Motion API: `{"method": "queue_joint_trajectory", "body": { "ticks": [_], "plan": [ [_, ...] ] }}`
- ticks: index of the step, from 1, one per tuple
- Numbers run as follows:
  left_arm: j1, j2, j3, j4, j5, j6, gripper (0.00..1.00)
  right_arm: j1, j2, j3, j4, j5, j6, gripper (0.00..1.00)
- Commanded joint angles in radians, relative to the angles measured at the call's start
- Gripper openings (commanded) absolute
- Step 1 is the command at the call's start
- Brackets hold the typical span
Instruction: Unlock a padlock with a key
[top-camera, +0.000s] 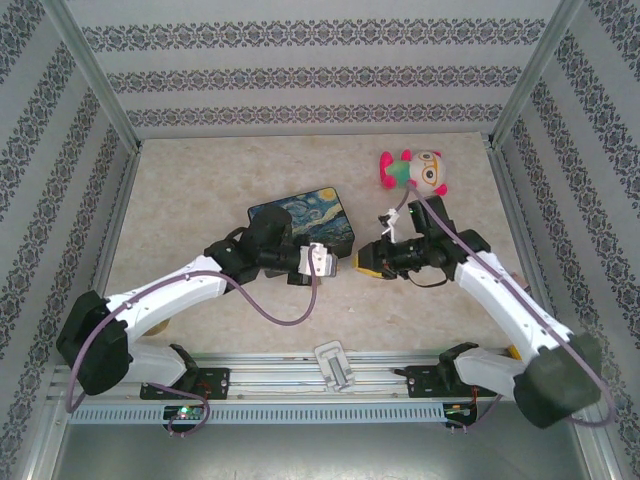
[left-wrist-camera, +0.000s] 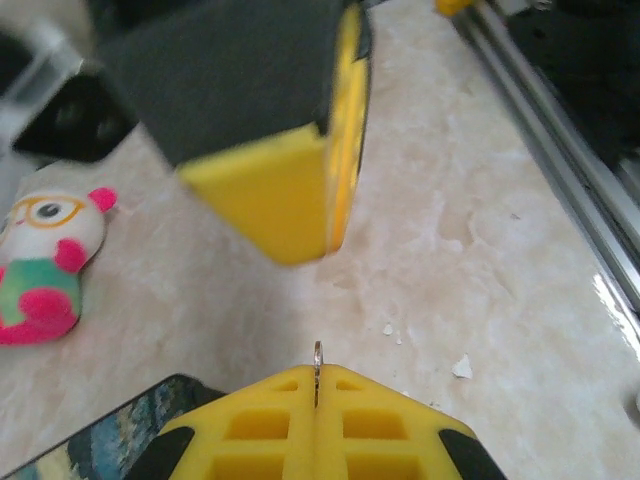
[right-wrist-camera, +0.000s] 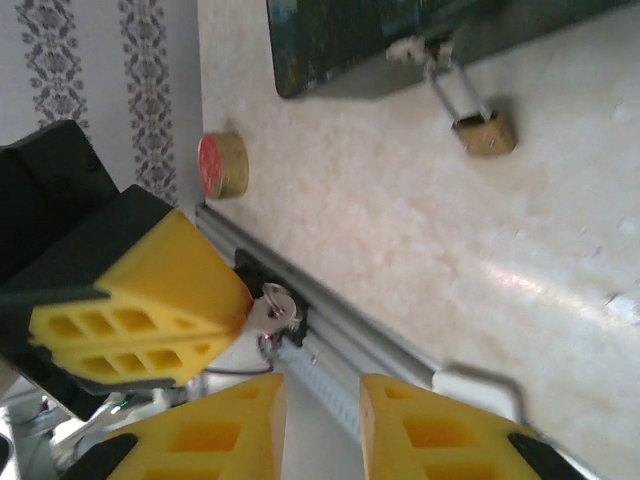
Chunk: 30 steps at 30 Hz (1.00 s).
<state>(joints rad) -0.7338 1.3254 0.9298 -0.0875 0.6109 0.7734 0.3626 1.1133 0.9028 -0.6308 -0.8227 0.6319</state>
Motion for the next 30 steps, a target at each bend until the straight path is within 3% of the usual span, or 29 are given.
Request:
{"method": "queue_joint_trajectory", "body": {
  "ticks": [1, 3, 6, 12, 20, 30],
  "plan": [
    [-0.004, -0.041, -0.023, 0.1, -0.069, -0.259, 0.0, 0.02, -0.094, -0.023, 0.108, 0.174, -0.041, 0.28],
    [0.0, -0.048, -0.022, 0.119, -0.069, -0.383, 0.0, 0.055, -0.151, -0.063, 0.217, 0.222, -0.048, 0.31],
    [0.015, -0.053, -0.014, 0.125, -0.043, -0.561, 0.0, 0.106, -0.221, -0.119, 0.355, 0.281, -0.087, 0.46],
    [0.082, -0.093, -0.026, 0.139, 0.064, -0.776, 0.0, 0.114, -0.284, -0.28, 0.729, 0.217, -0.085, 0.42],
    [0.133, -0.138, -0.034, 0.125, 0.203, -0.828, 0.0, 0.111, -0.213, -0.306, 0.93, 0.018, -0.055, 0.39],
    [0.152, -0.179, -0.055, 0.107, 0.195, -0.829, 0.0, 0.146, -0.135, -0.258, 0.952, -0.051, -0.038, 0.39]
  ]
}}
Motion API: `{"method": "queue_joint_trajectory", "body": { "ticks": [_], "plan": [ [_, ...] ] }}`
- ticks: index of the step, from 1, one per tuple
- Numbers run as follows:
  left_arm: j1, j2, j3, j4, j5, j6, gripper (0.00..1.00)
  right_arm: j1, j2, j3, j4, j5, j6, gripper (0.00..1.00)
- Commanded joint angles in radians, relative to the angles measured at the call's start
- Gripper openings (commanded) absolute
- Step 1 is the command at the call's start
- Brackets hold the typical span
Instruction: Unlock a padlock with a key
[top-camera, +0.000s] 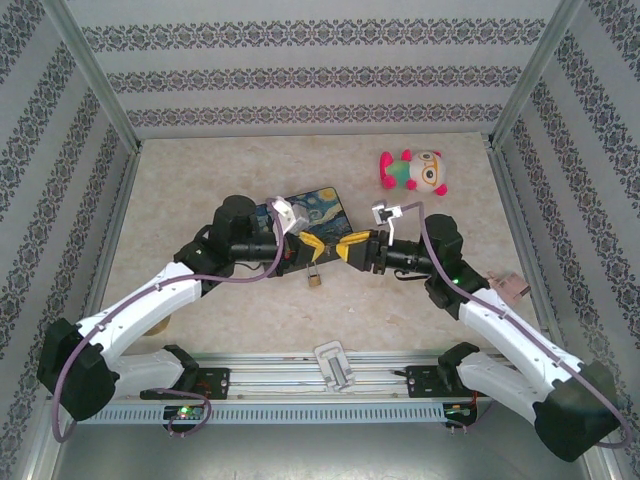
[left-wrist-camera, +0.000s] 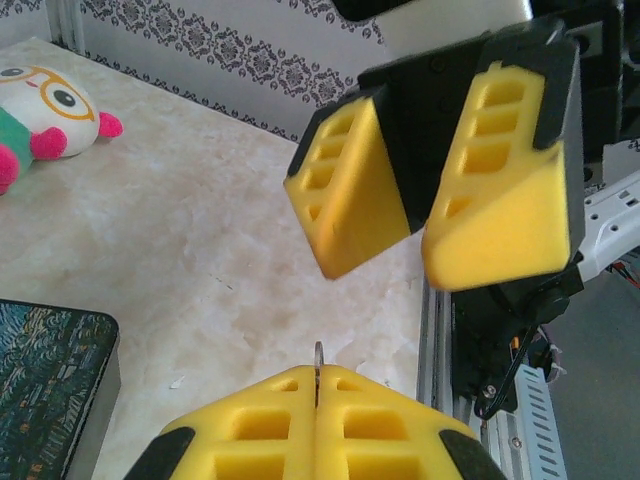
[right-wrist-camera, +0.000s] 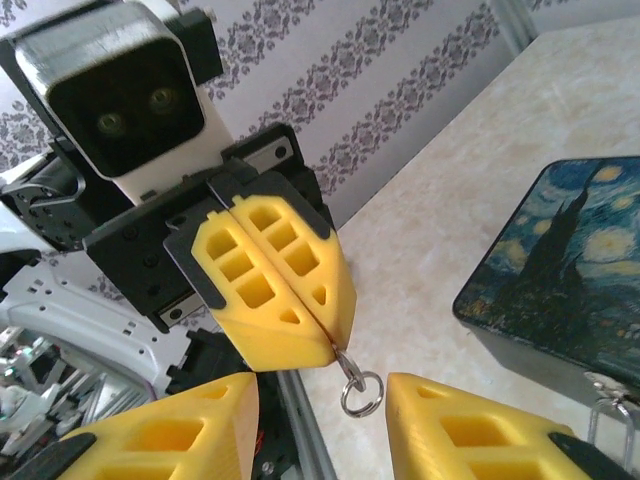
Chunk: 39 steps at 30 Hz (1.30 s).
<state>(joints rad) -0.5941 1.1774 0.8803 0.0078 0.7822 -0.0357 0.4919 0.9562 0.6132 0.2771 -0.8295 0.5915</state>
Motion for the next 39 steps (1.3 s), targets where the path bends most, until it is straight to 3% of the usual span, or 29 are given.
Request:
{"method": "queue_joint_trajectory", "body": {
  "ticks": [1, 14, 39],
  "plan": [
    [0.014, -0.032, -0.006, 0.013, 0.024, -0.02, 0.0, 0.02, 0.032, 0.032, 0.045, -0.04, 0.002, 0.39],
    [0.019, -0.03, -0.003, 0.016, 0.054, -0.03, 0.0, 0.053, 0.098, 0.059, 0.074, -0.049, -0.001, 0.4],
    [0.029, -0.025, -0.009, 0.079, 0.113, -0.083, 0.0, 0.061, 0.121, 0.056, 0.095, -0.085, -0.012, 0.29]
  ]
}}
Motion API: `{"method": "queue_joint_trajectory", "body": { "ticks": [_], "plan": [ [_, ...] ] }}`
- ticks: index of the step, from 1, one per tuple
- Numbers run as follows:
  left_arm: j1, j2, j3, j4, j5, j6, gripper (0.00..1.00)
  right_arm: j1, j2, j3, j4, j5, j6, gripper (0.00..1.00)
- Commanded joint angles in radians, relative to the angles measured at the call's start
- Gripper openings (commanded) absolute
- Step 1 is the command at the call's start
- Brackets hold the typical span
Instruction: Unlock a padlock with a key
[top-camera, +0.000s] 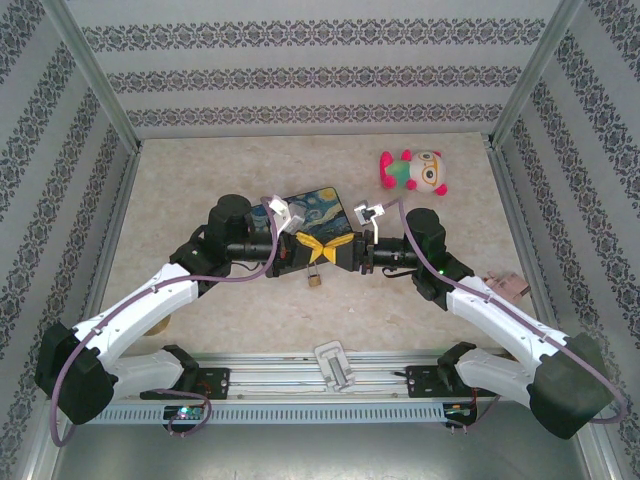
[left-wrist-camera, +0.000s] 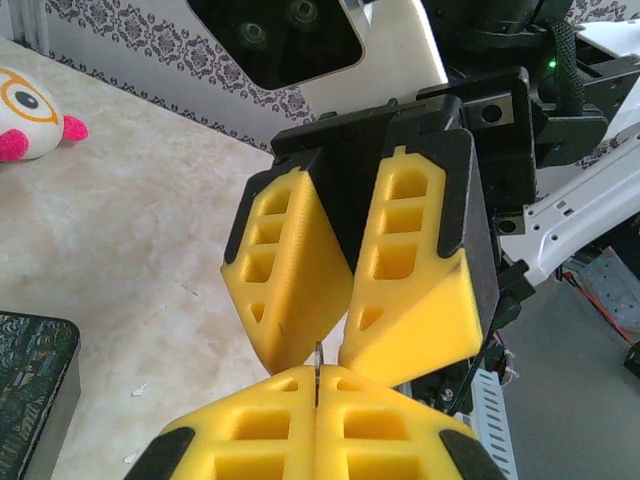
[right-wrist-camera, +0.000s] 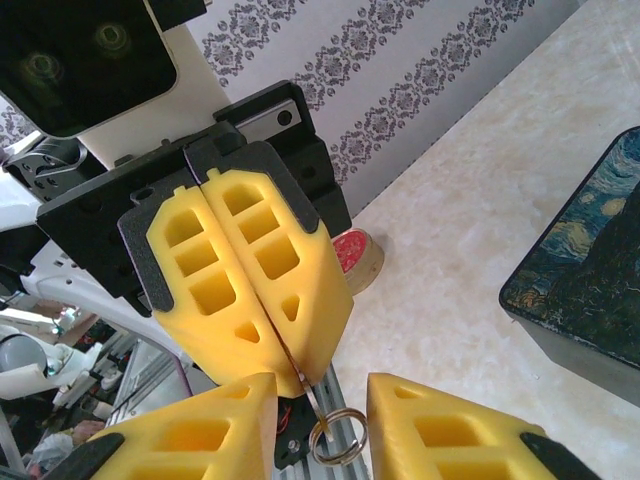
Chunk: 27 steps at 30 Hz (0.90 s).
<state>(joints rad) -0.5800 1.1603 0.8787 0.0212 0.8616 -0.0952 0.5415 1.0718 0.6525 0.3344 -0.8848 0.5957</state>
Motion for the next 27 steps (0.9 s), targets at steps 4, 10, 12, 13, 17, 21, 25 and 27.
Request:
{"method": "queue_joint_trajectory", "body": {
  "ticks": [4, 10, 12, 13, 17, 21, 25, 27],
  "plan": [
    [0.022, -0.008, -0.015, 0.095, 0.055, -0.043, 0.0, 0.011, 0.005, 0.008, 0.047, -0.041, -0.018, 0.28],
    [0.023, -0.001, -0.015, 0.103, 0.093, -0.054, 0.0, 0.011, -0.005, 0.007, 0.057, -0.054, -0.018, 0.22],
    [0.023, 0.003, -0.014, 0.102, 0.104, -0.058, 0.0, 0.011, -0.006, 0.007, 0.064, -0.055, -0.017, 0.2],
    [0.023, 0.006, -0.013, 0.1, 0.11, -0.058, 0.0, 0.011, -0.004, 0.008, 0.067, -0.06, -0.015, 0.17],
    [0.025, 0.011, -0.01, 0.102, 0.113, -0.066, 0.0, 0.011, -0.006, 0.009, 0.071, -0.065, -0.011, 0.02],
    [0.036, 0.009, -0.017, 0.141, 0.099, -0.113, 0.08, 0.004, -0.022, -0.008, 0.065, -0.034, 0.001, 0.0],
    [0.064, -0.002, -0.039, 0.23, 0.067, -0.224, 0.61, -0.016, -0.045, -0.032, 0.051, 0.018, 0.028, 0.0],
    [0.077, -0.014, -0.05, 0.26, 0.029, -0.273, 0.72, -0.021, -0.055, -0.042, 0.041, 0.039, 0.038, 0.0]
  ]
}}
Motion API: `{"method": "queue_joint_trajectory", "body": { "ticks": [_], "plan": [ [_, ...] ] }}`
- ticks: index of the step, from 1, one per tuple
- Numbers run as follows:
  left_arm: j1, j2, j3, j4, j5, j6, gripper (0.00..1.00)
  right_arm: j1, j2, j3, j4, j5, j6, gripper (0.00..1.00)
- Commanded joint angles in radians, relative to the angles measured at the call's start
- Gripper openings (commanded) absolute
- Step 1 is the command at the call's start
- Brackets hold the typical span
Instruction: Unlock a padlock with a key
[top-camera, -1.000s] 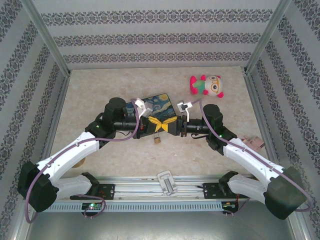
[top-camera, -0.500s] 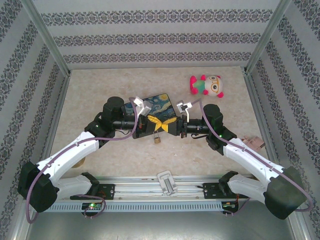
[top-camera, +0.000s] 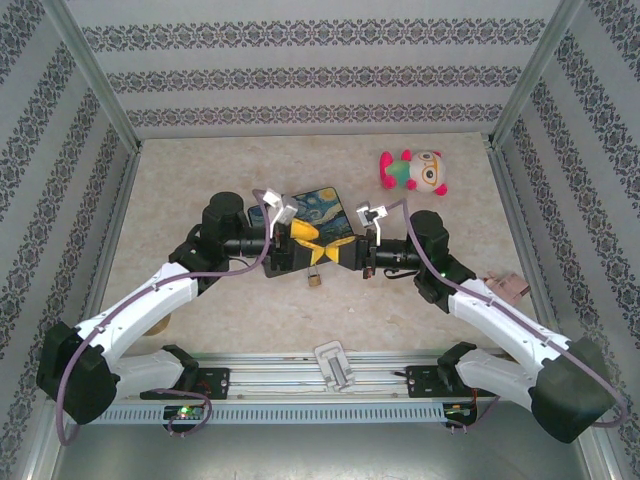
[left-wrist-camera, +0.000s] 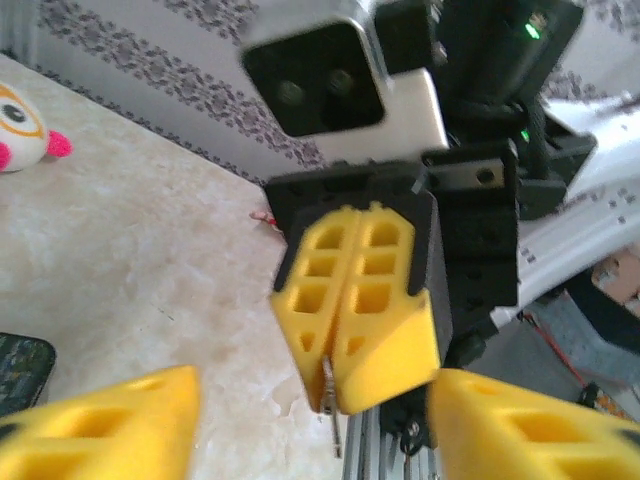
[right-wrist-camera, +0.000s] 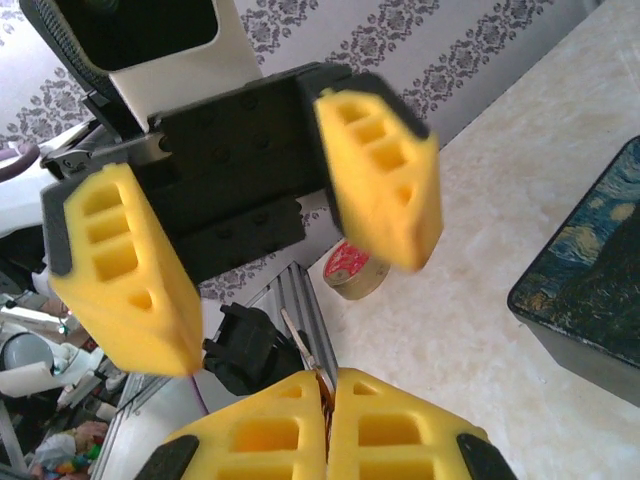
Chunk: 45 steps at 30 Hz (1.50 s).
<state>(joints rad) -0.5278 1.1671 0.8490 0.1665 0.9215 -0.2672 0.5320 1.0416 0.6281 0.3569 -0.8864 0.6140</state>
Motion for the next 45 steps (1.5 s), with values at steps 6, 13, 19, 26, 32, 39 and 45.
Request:
{"method": "queue_joint_trajectory", "body": {
  "ticks": [6, 13, 19, 26, 32, 39, 45],
  "plan": [
    [0.038, -0.079, -0.055, 0.151, -0.186, -0.135, 0.99, -0.018, -0.048, -0.033, -0.033, 0.097, 0.026, 0.0],
    [0.037, -0.161, -0.121, 0.164, -0.438, -0.145, 0.99, -0.024, -0.019, -0.015, -0.108, 0.121, 0.048, 0.0],
    [0.009, -0.156, -0.208, 0.205, -0.568, -0.232, 0.99, -0.018, 0.017, -0.036, -0.198, 0.17, 0.073, 0.0],
    [-0.219, -0.126, -0.283, 0.114, -0.997, -0.254, 0.99, -0.02, -0.023, -0.115, -0.345, 0.325, 0.096, 0.08],
    [-0.412, -0.058, -0.295, 0.042, -1.313, -0.309, 0.99, -0.039, -0.092, -0.188, -0.452, 0.418, 0.111, 0.0],
    [-0.444, 0.092, -0.343, 0.11, -1.323, -0.525, 0.99, -0.079, -0.17, -0.262, -0.475, 0.479, 0.142, 0.0],
    [-0.466, 0.223, -0.298, 0.135, -1.342, -0.576, 0.99, -0.116, -0.156, -0.248, -0.535, 0.501, 0.116, 0.0]
  ]
}}
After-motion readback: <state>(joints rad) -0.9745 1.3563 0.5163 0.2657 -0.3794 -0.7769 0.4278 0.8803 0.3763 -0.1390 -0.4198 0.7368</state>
